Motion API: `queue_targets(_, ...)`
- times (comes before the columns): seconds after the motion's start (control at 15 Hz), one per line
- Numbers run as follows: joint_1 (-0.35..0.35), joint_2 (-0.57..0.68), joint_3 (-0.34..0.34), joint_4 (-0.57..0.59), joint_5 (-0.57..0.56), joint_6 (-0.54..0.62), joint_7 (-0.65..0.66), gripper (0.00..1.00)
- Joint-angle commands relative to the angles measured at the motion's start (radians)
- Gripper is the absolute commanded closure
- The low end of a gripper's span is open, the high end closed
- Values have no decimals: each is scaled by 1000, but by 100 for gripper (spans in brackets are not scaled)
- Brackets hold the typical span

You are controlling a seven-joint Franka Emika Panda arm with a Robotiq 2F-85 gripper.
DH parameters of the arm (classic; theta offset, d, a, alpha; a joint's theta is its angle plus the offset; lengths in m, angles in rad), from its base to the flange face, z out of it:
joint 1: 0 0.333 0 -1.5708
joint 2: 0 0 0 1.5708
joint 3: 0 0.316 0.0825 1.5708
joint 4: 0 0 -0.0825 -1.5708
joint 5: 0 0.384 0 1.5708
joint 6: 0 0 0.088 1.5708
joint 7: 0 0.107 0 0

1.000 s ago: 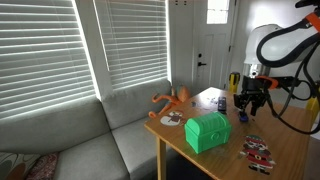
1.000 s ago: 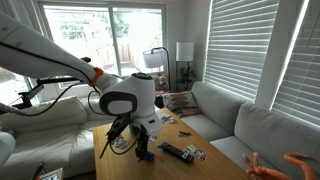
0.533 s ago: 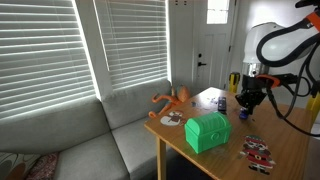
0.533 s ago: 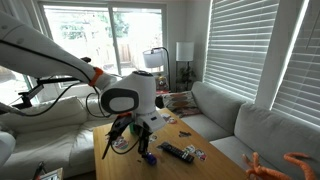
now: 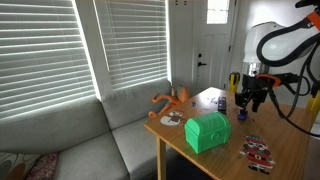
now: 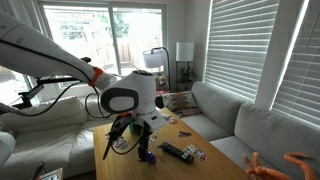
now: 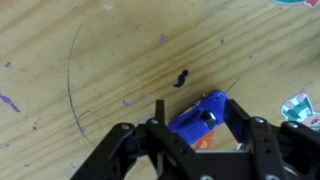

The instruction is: Pick up the blue toy car and turn it anticlockwise once and then slide it back and forth three times on the table

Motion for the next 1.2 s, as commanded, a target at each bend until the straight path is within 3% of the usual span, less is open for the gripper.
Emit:
queue_targets(0.0, -2, 4, -17, 13, 29, 14, -6, 6)
queue_targets(0.13, -3, 17, -26, 19, 68, 22, -2, 0)
queue_targets(0.47, -3, 46, -38, 36, 160, 9, -9, 0)
queue_targets(0.93, -4, 100, -46, 77, 166, 0, -8, 2)
queue_targets(1.0, -3, 106, -46, 82, 163, -3, -8, 7)
queue_targets(1.07, -3, 114, -46, 87, 161, -7, -11, 28)
queue_targets(1.13, -2, 119, -46, 90, 160, -9, -10, 31)
